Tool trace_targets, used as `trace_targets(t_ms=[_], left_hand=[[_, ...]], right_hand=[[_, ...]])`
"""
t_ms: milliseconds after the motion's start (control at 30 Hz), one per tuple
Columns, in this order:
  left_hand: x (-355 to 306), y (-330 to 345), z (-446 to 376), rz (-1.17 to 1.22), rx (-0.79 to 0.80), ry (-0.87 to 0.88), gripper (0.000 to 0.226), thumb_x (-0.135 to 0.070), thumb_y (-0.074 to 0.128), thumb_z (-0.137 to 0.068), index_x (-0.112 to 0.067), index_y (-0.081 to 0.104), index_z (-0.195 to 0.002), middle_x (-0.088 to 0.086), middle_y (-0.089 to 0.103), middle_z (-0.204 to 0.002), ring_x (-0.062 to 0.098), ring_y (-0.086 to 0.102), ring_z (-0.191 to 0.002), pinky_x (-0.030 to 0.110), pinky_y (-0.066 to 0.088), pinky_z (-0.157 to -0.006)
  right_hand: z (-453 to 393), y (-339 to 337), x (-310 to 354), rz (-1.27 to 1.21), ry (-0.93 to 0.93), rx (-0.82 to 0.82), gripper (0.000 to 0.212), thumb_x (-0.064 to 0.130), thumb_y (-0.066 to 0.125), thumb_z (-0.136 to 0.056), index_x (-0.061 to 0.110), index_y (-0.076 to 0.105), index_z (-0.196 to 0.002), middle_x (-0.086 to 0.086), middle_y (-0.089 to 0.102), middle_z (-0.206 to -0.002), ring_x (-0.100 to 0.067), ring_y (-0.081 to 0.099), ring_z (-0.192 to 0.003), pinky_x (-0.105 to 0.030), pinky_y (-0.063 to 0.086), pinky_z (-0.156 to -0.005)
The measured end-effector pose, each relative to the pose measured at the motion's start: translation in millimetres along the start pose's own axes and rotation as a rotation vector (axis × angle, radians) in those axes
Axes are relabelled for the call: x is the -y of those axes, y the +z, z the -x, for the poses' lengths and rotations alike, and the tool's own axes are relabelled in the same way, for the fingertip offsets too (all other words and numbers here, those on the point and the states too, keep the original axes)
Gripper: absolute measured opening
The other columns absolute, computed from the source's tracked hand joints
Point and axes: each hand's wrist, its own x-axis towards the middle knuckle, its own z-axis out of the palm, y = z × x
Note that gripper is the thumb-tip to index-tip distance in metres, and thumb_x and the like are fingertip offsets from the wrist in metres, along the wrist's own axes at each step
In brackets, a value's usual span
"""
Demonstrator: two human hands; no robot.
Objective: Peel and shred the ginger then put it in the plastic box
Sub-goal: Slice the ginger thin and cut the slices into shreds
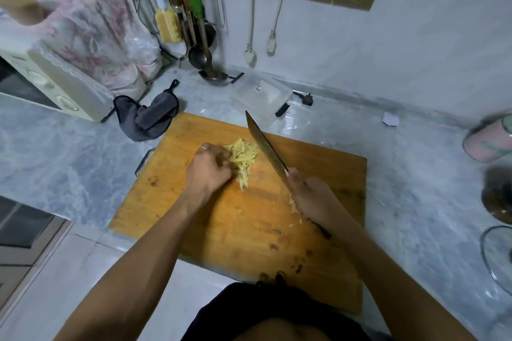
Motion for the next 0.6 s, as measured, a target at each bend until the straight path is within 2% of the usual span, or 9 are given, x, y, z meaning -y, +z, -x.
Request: trace_targets(t_ms=[133,200,267,367,500,600], left_hand=[[-7.4,11.0,-20.6,-0.109,0.201,0.163,0.064,-0.044,0.071,-0.079,-0.028,0.052,-0.139,0.002,0.042,-0.145,0.026,0.047,-0.126,0.037,0.045,-0.103],[-13.0,20.5,-31.8,-0.172,0.304,0.189,0.083,-0.059,0.070,-0.074,-0.035,0.038,-0.147,0.003,0.029,-0.156,0.027,0.034,-0.140,0.041,0.037,-0.112],[-15.5,28.4,-40.4,-0.243,0.374,0.210,0.094,-0.063,0.071,-0.072,-0.033,0.031,-0.151,0.005,0.023,-0.160,0.029,0.029,-0.144,0.042,0.033,-0.115],[-8.7,32.3,-42.1,-0.276,0.384,0.218,0.089,-0.051,0.077,-0.076,-0.024,0.035,-0.150,0.006,0.030,-0.156,0.029,0.033,-0.141,0.037,0.037,-0.112],[14.4,22.3,-29.1,-0.161,0.329,0.204,0.069,-0.034,0.080,-0.079,-0.016,0.051,-0.138,0.007,0.049,-0.139,0.027,0.046,-0.128,0.032,0.042,-0.103],[29.0,8.2,-15.2,-0.058,0.325,0.168,0.064,-0.033,0.082,-0.078,-0.020,0.056,-0.135,0.002,0.051,-0.138,0.021,0.051,-0.124,0.029,0.041,-0.107]], right_hand=[[-15.0,9.3,14.5,0.066,0.021,-0.080,0.069,0.058,0.016,-0.104,0.013,0.047,-0.061,-0.004,0.052,-0.060,-0.016,0.050,-0.053,-0.029,0.036,-0.053],[-22.4,15.7,20.9,0.111,0.040,-0.103,0.071,0.058,0.016,-0.103,0.012,0.049,-0.061,-0.003,0.054,-0.062,-0.016,0.052,-0.056,-0.031,0.038,-0.052],[-26.4,23.1,24.8,0.146,0.049,-0.105,0.071,0.057,0.015,-0.103,0.012,0.054,-0.065,-0.002,0.054,-0.065,-0.020,0.057,-0.064,-0.036,0.038,-0.056],[-24.0,37.0,26.2,0.189,0.049,-0.059,0.073,0.054,0.013,-0.105,0.009,0.060,-0.070,0.000,0.052,-0.067,-0.024,0.059,-0.074,-0.031,0.033,-0.061],[-16.5,49.3,20.9,0.155,0.047,0.024,0.075,0.059,0.013,-0.103,0.011,0.047,-0.056,-0.004,0.050,-0.055,-0.021,0.053,-0.053,-0.029,0.037,-0.054],[-10.1,47.0,16.6,0.081,0.061,0.048,0.074,0.062,0.014,-0.102,0.010,0.049,-0.062,-0.011,0.053,-0.060,-0.026,0.057,-0.057,-0.032,0.043,-0.061]])
